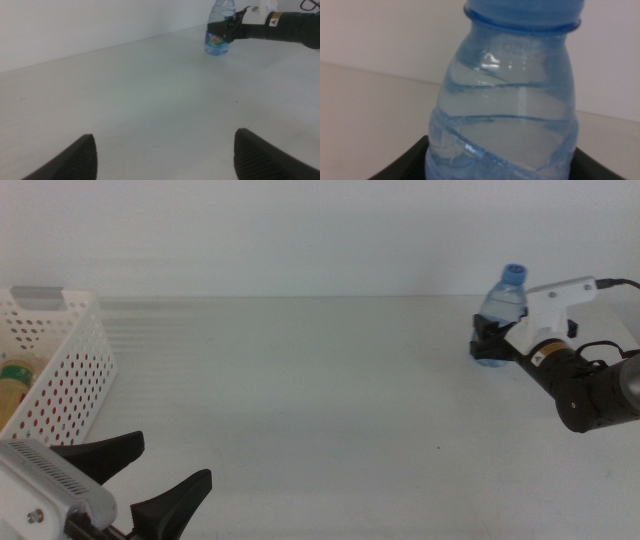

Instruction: Use arms to grab the bottles and put them into the dustbin to the left of the table.

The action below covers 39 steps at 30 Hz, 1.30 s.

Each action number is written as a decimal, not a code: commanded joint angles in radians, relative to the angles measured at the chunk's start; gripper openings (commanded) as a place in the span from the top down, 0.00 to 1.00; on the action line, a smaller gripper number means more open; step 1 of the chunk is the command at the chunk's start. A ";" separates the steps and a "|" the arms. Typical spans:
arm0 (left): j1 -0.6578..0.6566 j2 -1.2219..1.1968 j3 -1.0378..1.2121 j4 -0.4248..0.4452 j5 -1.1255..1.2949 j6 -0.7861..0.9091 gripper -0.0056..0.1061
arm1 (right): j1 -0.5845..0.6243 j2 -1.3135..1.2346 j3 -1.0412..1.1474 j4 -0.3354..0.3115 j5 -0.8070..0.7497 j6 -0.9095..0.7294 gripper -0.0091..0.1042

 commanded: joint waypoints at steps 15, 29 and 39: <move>-0.005 -0.001 -0.026 -0.007 -0.082 -0.009 0.14 | 0.382 -0.183 -0.059 -0.193 -0.078 0.205 0.92; -0.005 -0.001 -0.026 -0.007 -0.082 -0.009 0.14 | 0.598 -0.065 -0.240 -0.192 0.011 0.205 0.92; -0.005 -0.001 -0.026 -0.007 -0.082 -0.009 0.14 | 0.617 -0.021 -0.250 -0.193 0.012 0.204 0.92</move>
